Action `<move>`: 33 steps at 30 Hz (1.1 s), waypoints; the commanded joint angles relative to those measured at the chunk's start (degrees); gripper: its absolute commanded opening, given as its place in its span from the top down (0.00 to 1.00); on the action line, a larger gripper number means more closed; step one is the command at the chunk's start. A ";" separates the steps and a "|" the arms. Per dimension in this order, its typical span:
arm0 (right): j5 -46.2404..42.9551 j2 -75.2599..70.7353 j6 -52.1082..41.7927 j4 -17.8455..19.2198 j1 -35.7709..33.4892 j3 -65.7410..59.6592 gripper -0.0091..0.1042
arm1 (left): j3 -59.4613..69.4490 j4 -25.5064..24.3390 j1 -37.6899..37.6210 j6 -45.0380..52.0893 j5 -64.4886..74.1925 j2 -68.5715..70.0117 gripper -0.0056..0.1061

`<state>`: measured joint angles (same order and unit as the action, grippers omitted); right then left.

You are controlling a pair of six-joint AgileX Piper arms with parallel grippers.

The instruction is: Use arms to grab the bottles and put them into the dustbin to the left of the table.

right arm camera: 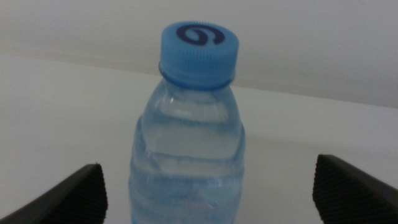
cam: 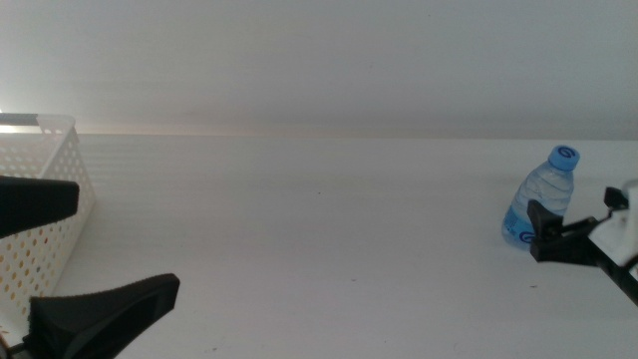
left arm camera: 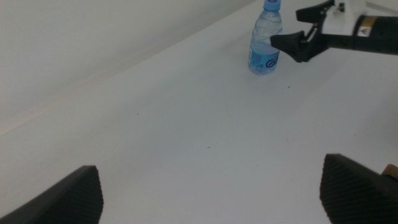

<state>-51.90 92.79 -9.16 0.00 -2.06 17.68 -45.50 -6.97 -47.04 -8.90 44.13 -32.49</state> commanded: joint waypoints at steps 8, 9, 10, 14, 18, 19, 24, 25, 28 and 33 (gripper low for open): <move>-1.19 10.17 2.63 7.17 0.43 10.11 0.14 | 0.27 0.30 -0.33 0.06 -1.06 0.19 0.11; -1.19 11.11 3.19 8.26 0.43 10.83 0.14 | 0.27 0.30 -0.33 0.06 -1.06 0.19 0.11; -1.19 12.18 3.52 8.92 0.43 11.60 0.14 | 0.27 0.30 -0.33 0.06 -1.06 0.19 0.11; -1.19 15.52 4.34 8.40 0.43 13.22 0.14 | 0.27 0.30 -0.33 0.06 -1.06 0.19 0.11; -1.32 18.28 4.34 8.40 0.32 14.69 0.14 | 0.27 0.30 -0.33 0.06 -1.06 0.19 0.11; -1.32 18.88 4.34 8.64 0.32 15.24 0.14 | 0.27 0.30 -0.33 0.06 -1.06 0.19 0.11; -1.32 21.66 4.34 8.74 0.32 17.28 0.15 | 0.27 0.30 -0.33 0.06 -1.06 0.19 0.11; -1.43 21.93 4.34 8.74 0.32 17.60 0.15 | 0.27 0.30 -0.33 0.06 -1.06 0.19 0.11; -1.28 22.08 4.21 8.90 0.32 18.25 0.29 | 0.27 0.30 -0.33 0.06 -1.06 0.19 0.11; -4.47 19.76 8.39 16.51 -0.01 18.71 0.91 | 0.27 0.30 -0.33 0.06 -1.06 0.19 0.11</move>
<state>-53.18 114.22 -2.69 12.18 -1.68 35.66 -45.50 -6.97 -47.04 -8.90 44.13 -32.49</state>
